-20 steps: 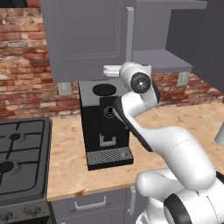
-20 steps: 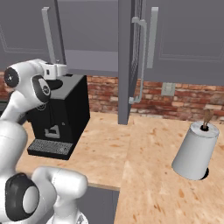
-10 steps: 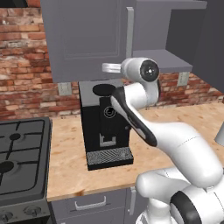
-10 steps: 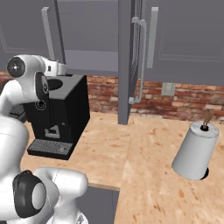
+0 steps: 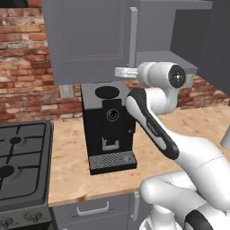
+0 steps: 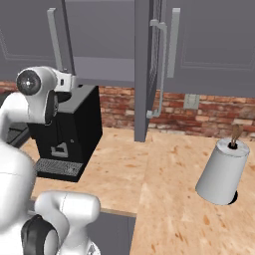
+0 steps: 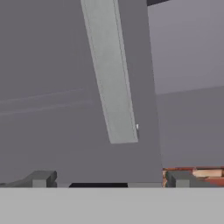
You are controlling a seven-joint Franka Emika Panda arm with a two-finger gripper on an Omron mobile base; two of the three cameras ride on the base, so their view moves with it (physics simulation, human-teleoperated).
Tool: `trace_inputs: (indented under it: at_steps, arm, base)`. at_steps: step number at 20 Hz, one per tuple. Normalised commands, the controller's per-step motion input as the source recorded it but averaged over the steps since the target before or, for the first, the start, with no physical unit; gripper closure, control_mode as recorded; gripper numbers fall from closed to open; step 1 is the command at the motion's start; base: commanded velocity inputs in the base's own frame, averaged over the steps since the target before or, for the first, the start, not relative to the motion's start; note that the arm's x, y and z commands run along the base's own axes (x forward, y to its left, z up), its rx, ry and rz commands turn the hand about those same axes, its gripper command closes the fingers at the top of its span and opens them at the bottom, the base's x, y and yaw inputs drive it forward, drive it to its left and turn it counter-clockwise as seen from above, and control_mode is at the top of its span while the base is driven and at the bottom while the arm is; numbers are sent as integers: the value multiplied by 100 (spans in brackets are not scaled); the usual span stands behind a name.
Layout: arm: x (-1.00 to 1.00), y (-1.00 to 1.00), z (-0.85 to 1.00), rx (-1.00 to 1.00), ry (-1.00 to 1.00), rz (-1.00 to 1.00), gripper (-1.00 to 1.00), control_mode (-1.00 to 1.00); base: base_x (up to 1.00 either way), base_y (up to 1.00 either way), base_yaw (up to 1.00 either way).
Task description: Open the cabinet. Pick the spray and place it next to the sink. Then close the cabinet.
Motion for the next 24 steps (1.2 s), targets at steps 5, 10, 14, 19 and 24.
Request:
trace_inputs:
  at_steps: [5,10,14,19,24]
  arm:
    - [-87,-22,48,1,-3,4,-100,-100]
    - [-72,-26,57,0,5,2,-100,-100]
    - [-73,-27,38,0,18,0,-100,-100]
    - [-68,-21,5,0,20,0,-100,-100]
    - [-64,-10,0,0,1,0,-100,-100]
  base:
    - [0,0,0]
    - [0,0,0]
    - [0,0,0]
    - [0,0,0]
    - [0,0,0]
